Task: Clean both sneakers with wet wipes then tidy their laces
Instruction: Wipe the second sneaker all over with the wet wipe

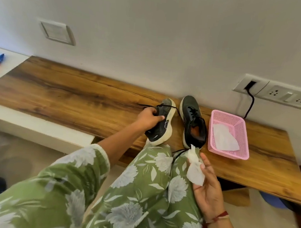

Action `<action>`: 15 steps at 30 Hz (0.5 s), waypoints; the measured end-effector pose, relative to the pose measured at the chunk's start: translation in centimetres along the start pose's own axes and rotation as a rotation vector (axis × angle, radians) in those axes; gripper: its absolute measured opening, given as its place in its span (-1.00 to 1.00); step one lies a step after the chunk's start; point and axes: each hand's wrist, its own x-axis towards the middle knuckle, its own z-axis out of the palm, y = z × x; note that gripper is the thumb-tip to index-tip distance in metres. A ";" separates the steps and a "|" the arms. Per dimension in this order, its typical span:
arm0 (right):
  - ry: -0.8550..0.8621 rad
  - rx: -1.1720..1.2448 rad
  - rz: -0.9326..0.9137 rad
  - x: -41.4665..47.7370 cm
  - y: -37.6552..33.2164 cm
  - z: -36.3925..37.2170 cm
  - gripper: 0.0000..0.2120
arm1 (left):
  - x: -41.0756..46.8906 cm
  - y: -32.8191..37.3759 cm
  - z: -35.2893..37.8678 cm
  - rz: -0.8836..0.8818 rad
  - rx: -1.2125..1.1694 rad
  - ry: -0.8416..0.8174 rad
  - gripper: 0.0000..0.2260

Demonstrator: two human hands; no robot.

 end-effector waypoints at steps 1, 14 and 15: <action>-0.015 -0.002 -0.003 -0.1 -0.1 -0.4 -0.18 | -0.4 0.5 0.6 -0.001 -0.008 0.008 -0.79; 0.055 -0.048 -0.077 -2.0 0.4 0.5 -0.57 | -5.2 1.8 4.6 -0.227 -0.753 -0.026 -0.83; 0.046 -0.017 -0.083 -2.1 0.4 0.3 -0.57 | -5.5 1.5 4.8 -0.224 -0.790 -0.039 -0.82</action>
